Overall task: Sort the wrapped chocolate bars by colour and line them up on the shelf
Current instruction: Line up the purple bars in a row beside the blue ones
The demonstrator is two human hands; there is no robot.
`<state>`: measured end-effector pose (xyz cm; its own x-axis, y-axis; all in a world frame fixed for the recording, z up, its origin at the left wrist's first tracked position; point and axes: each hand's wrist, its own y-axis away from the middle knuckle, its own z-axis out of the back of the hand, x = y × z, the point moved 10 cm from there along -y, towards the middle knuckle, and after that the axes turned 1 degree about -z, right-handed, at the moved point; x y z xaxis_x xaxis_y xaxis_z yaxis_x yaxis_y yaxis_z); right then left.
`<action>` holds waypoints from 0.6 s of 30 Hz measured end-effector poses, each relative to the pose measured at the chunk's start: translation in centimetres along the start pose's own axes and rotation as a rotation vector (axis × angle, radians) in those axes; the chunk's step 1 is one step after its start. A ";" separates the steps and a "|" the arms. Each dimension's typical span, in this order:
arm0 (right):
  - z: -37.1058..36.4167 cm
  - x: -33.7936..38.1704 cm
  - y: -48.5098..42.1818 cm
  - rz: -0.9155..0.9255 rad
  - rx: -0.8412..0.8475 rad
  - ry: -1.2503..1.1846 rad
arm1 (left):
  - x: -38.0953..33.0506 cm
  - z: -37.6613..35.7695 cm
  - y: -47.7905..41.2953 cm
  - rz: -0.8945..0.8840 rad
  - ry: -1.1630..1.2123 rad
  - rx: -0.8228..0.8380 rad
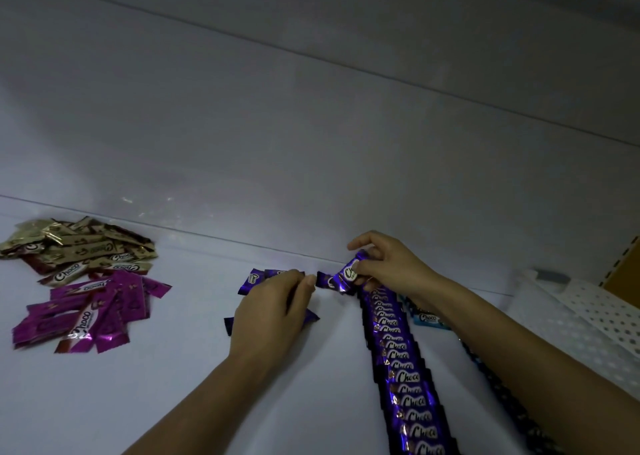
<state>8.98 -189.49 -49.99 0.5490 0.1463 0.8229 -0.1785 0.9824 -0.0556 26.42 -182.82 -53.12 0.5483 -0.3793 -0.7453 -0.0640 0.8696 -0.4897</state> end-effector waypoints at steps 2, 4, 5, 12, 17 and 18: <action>0.1 -0.6 -0.4 -0.006 0.005 -0.036 | 0.6 0.0 -0.1 0.039 0.046 -0.010; 0.3 -1.2 -0.9 -0.015 -0.022 -0.029 | 1.1 -0.1 -0.2 0.100 0.068 -0.001; 0.3 -1.5 -1.1 -0.017 -0.040 0.002 | 1.5 -0.2 -0.2 0.131 0.078 0.008; -0.5 -3.4 -2.6 -0.040 -0.094 0.207 | 1.8 0.7 -0.4 0.132 0.109 -0.057; -1.1 -3.3 -3.0 0.011 -0.106 0.387 | 1.4 1.1 -0.3 0.100 0.175 -0.096; -1.3 -3.2 -3.1 0.016 -0.106 0.402 | 1.2 1.3 -0.3 0.086 0.148 -0.101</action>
<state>8.78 -192.86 -53.20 0.8260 0.1745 0.5359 -0.1156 0.9831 -0.1418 28.16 -183.16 -53.33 0.4089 -0.3536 -0.8413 -0.1931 0.8675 -0.4584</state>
